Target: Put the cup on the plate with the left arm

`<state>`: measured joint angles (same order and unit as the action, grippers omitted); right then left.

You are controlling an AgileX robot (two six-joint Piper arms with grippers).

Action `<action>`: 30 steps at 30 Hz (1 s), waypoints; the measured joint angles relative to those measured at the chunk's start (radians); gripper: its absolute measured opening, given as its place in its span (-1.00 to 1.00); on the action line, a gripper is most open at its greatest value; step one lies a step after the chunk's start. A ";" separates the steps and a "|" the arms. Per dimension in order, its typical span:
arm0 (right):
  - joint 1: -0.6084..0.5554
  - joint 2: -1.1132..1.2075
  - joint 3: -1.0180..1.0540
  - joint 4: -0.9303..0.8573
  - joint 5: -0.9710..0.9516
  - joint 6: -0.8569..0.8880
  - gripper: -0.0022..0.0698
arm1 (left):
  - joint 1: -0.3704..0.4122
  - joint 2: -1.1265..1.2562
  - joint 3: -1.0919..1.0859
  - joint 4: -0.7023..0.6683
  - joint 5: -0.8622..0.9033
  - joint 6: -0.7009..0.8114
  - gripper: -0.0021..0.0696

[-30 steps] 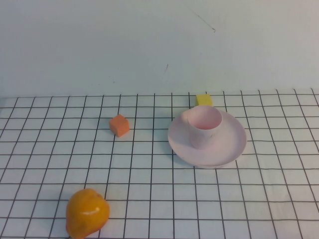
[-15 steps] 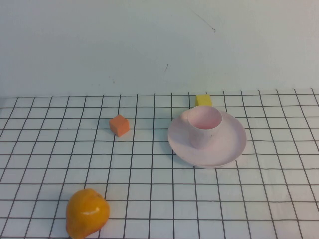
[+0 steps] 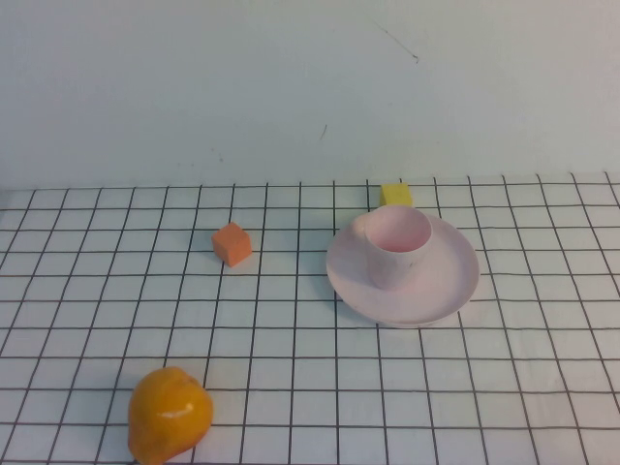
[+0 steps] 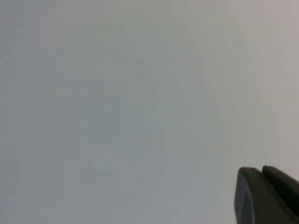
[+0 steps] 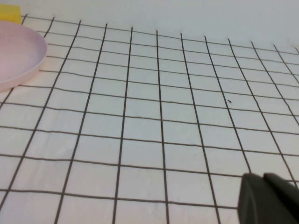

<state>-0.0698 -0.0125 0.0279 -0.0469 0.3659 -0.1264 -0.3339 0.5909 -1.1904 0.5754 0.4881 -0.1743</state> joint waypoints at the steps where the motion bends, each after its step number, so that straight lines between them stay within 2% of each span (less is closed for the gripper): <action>1: 0.000 0.000 0.000 0.000 0.000 0.000 -0.95 | 0.000 -0.008 0.019 -0.004 0.002 -0.011 -0.94; 5: 0.000 0.000 0.000 0.000 0.000 0.000 -0.95 | 0.000 -0.044 0.138 -0.038 -0.006 -0.108 -0.94; 11: 0.000 0.000 0.000 0.000 0.000 0.000 -0.95 | 0.000 -0.097 0.354 -0.070 -0.095 -0.154 -0.94; 30: 0.000 0.000 0.000 0.000 0.000 0.000 -0.95 | 0.000 -0.114 0.686 -0.076 -0.127 -0.177 -0.94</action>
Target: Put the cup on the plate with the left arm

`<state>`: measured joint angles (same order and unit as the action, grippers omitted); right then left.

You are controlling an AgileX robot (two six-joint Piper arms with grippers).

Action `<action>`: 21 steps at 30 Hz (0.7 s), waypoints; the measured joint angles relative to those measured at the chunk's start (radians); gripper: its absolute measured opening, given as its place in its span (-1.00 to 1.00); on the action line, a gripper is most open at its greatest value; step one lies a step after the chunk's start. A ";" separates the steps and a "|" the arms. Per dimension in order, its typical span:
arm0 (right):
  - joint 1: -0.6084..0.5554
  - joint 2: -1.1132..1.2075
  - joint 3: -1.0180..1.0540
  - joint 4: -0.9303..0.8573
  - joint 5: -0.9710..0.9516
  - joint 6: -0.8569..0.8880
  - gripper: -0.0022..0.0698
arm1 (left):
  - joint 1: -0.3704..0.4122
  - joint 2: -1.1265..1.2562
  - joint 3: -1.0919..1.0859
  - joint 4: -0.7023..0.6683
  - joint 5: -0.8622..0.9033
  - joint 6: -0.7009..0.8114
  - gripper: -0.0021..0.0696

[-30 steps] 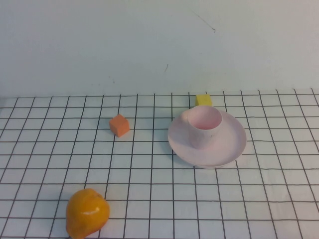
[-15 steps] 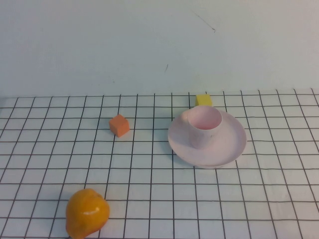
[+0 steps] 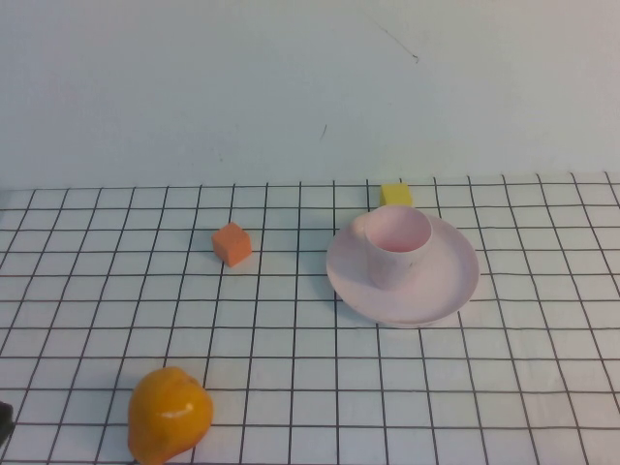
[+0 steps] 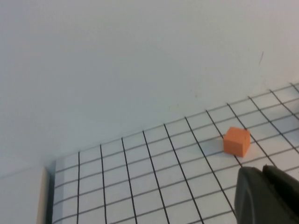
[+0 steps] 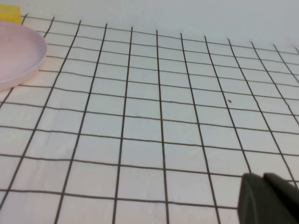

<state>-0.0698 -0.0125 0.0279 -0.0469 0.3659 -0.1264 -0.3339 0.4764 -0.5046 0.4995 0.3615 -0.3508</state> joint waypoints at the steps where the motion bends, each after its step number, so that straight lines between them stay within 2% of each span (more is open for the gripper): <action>1: 0.000 0.000 0.000 0.000 0.000 0.000 -0.95 | 0.000 0.000 0.013 0.000 0.000 0.000 -0.94; 11: 0.000 0.000 0.000 0.000 0.000 0.000 -0.95 | 0.019 -0.121 0.223 -0.059 -0.008 0.000 -0.94; 17: 0.000 0.000 0.000 0.000 0.000 0.000 -0.95 | 0.090 -0.267 0.310 -0.095 0.027 -0.002 -0.94; 21: 0.000 0.000 0.000 0.000 0.000 0.000 -0.95 | 0.148 -0.347 0.364 -0.182 0.030 -0.035 -0.94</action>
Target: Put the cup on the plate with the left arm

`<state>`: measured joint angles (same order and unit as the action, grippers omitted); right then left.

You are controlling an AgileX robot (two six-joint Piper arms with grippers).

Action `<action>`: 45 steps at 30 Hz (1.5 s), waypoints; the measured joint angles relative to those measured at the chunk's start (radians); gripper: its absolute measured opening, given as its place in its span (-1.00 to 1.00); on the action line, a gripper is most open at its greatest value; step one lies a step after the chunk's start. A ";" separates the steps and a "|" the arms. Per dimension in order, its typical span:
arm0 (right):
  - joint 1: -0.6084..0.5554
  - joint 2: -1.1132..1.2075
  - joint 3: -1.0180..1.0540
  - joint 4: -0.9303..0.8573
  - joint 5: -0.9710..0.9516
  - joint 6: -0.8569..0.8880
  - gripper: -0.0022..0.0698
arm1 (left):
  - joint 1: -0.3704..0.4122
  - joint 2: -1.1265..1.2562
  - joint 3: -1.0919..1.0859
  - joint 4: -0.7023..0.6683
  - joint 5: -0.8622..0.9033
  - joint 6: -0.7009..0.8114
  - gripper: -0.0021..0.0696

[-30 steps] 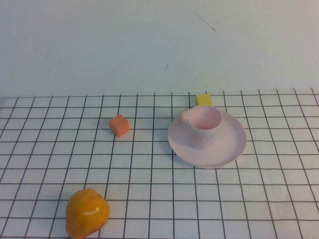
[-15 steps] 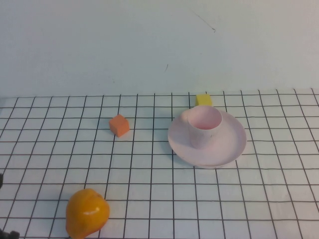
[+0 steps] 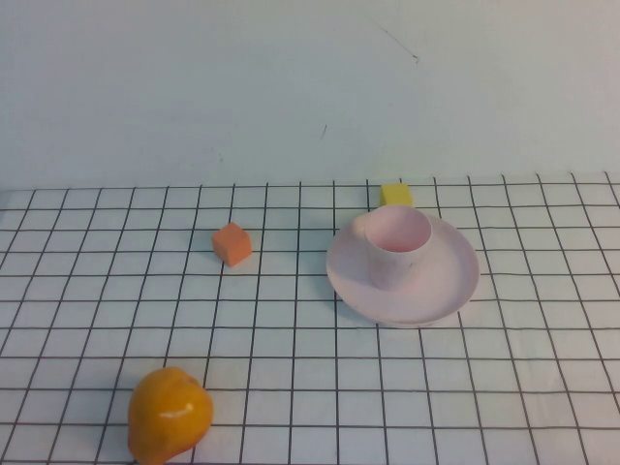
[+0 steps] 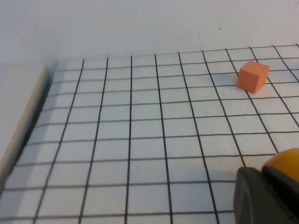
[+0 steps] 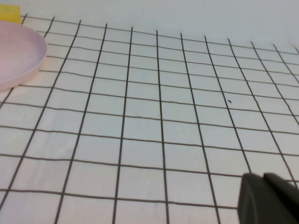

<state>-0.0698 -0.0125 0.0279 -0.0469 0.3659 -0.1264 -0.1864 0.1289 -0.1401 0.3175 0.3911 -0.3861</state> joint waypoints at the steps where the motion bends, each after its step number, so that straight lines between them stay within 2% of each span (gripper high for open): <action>1: 0.000 0.000 0.000 0.000 0.000 0.000 -0.95 | 0.013 -0.014 0.017 -0.024 0.002 -0.019 -0.94; 7: 0.000 0.000 0.000 0.000 0.000 0.000 -0.95 | 0.088 -0.066 0.134 -0.101 0.000 -0.089 -0.94; 15: 0.000 0.000 0.000 0.000 0.002 0.000 -0.95 | 0.167 -0.138 0.158 -0.122 -0.039 -0.068 -0.94; 20: 0.000 0.000 0.000 0.000 0.002 0.000 -0.95 | 0.168 -0.138 0.158 -0.168 -0.042 -0.015 -0.95; 29: 0.000 0.000 0.000 0.000 0.002 0.000 -0.95 | 0.141 -0.138 0.158 -0.267 -0.045 0.192 -0.95; 45: 0.000 0.000 0.000 0.000 0.002 0.000 -0.95 | 0.140 -0.138 0.158 -0.278 -0.047 0.214 -0.95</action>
